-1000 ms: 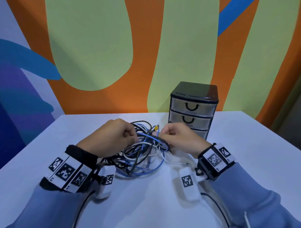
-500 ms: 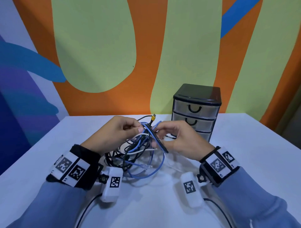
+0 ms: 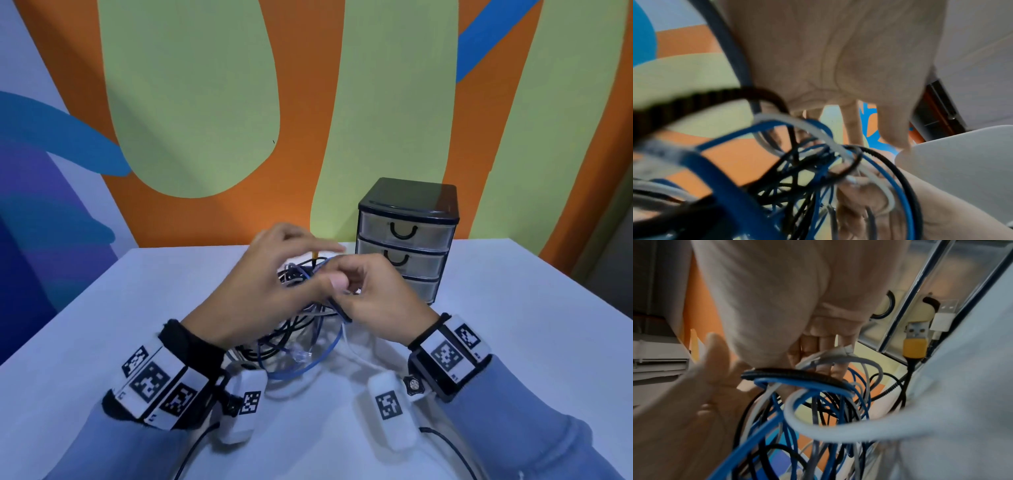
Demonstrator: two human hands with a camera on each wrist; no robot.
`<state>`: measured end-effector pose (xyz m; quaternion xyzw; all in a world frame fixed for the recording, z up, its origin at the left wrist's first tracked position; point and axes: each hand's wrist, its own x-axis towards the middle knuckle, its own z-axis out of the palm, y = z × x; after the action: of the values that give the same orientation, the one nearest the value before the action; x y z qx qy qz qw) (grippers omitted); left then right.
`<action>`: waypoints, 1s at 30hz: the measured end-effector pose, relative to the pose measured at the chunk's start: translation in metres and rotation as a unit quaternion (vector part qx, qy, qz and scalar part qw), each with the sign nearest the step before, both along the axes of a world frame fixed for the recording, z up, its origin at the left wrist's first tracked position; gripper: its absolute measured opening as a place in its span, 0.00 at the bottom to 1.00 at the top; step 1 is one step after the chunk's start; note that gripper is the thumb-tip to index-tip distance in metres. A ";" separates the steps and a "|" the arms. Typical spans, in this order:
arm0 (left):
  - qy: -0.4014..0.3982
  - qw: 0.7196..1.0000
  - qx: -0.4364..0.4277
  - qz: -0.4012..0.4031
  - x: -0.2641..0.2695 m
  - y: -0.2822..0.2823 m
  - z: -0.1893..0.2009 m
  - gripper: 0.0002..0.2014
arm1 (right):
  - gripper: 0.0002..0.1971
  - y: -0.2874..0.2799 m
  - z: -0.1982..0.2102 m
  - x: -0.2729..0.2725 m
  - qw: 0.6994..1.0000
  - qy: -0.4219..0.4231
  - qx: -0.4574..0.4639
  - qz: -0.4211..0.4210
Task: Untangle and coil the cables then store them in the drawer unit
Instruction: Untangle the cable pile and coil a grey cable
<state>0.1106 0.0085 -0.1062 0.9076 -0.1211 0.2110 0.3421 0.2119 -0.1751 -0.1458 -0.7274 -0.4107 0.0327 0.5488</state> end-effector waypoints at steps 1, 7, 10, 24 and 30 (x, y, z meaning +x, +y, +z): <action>0.009 1.000 0.024 -0.004 0.000 -0.002 -0.001 0.23 | 0.04 0.000 0.000 0.000 1.000 0.009 0.008 -0.002; 0.043 0.994 0.037 0.098 0.001 0.015 0.001 0.17 | 0.10 -0.001 0.006 -0.001 0.988 0.119 0.083 0.046; 0.053 0.982 0.076 0.166 0.003 0.024 -0.001 0.17 | 0.11 -0.006 0.012 0.001 0.976 0.180 0.114 0.039; 0.006 0.956 0.060 0.287 0.008 0.043 -0.002 0.21 | 0.06 -0.006 0.013 -0.001 0.993 0.068 0.032 -0.089; -0.015 0.999 0.033 0.033 -0.001 0.018 0.007 0.32 | 0.07 -0.001 0.013 -0.005 0.990 0.037 0.091 -0.096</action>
<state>0.1098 0.0264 -0.0996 0.9188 -0.1033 0.2311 0.3028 0.2072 -0.1756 -0.1333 -0.7085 -0.3197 -0.0309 0.6284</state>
